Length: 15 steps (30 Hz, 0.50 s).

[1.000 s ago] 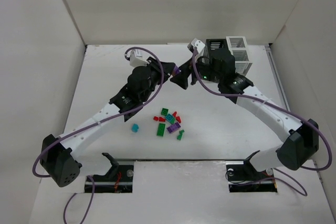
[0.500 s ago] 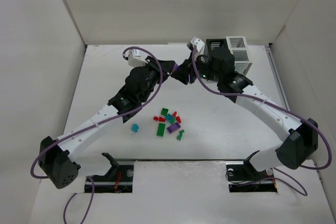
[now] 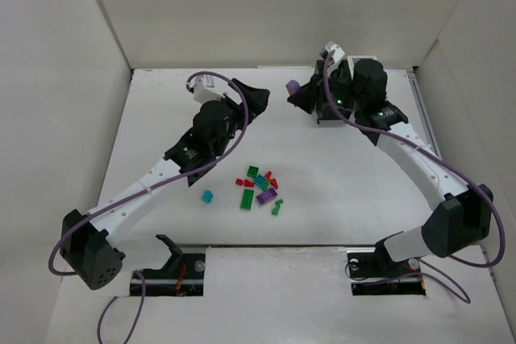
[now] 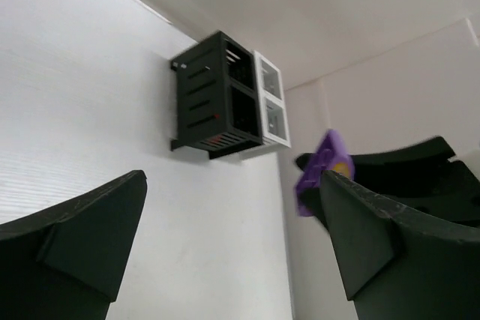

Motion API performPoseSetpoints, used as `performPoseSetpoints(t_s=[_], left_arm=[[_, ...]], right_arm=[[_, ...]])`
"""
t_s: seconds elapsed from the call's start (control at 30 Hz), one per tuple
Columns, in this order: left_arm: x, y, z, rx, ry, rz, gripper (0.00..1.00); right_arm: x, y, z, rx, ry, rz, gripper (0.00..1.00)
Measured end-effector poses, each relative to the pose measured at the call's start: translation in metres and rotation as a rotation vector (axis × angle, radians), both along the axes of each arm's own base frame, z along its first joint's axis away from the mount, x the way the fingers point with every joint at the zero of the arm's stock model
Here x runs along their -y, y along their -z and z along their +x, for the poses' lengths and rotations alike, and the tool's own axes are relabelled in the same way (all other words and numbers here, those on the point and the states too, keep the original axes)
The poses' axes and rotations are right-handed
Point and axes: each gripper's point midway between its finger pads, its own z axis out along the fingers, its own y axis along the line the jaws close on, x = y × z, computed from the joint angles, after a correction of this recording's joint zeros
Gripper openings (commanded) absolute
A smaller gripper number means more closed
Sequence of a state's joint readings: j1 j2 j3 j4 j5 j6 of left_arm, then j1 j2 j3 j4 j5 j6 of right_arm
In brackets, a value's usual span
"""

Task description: Sort the legos into containers by color

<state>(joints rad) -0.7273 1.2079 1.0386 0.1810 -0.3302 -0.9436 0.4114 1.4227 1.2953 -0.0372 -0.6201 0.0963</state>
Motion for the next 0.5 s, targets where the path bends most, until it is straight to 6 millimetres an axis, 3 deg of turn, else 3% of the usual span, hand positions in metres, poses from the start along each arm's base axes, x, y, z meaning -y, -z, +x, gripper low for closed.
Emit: performPoseSetpoints(t_s=[0.13,0.27,0.37,0.5], left_arm=[[-0.035,0.008,0.017,-0.033,-0.088,0.027,1.0],[-0.08,0.019,0.033,-0.069,-0.185,0.084,1.0],[-0.1,0.045,0.04,-0.148,-0.223,0.167,1.0],[-0.105,0.087,0.041,-0.273,-0.226,0.28,1.0]], right_arm=[[0.049,0.005,0.042,-0.026,0.157,-0.007,0.0],[0.111,0.012,0.112,-0.07,0.441,-0.053,0.0],[0.154,0.018,0.174,-0.084,0.652,-0.095,0.0],[0.194,0.039,0.228,-0.124,0.844,-0.132,0.0]])
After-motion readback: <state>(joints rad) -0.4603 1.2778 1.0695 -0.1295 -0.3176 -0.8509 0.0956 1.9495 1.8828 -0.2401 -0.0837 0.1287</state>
